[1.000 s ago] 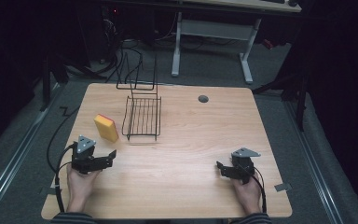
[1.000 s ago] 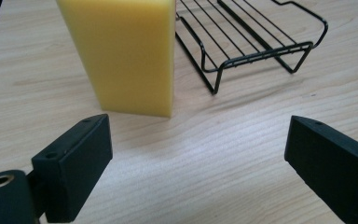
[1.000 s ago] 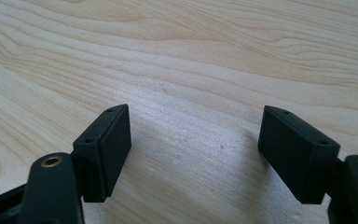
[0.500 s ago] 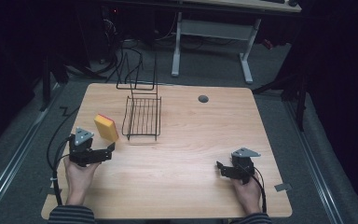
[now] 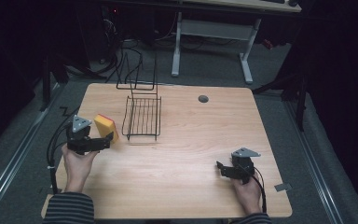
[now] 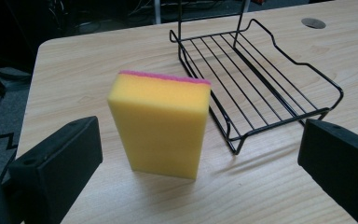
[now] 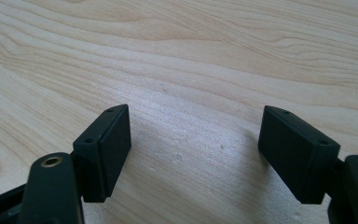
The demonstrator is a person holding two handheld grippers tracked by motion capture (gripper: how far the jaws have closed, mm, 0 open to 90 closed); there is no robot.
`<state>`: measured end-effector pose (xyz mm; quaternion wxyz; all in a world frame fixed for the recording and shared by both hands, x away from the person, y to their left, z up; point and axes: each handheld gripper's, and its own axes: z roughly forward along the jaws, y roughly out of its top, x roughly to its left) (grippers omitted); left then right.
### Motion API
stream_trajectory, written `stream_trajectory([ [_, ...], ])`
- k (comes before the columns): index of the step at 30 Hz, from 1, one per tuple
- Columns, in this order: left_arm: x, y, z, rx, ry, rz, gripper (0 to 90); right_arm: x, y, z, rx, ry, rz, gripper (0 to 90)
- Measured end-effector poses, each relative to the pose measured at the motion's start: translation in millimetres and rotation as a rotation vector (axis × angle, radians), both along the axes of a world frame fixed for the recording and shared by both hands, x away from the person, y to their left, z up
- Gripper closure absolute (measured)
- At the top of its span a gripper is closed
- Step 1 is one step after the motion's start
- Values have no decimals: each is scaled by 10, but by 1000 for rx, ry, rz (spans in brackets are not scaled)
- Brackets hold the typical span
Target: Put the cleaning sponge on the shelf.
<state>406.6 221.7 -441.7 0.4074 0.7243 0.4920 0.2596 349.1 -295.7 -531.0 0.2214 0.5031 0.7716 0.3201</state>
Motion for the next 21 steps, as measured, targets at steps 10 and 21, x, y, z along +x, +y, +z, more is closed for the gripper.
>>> stream_trajectory([
  [10, 165, 30, 30, -13, 7, -7, 1, 0, 0, 0, 0, 0, 1, 257],
  [21, 352, 77, 28, -16, 10, -24, 0, 0, -1, 0, -1, -1, 2, 257],
])
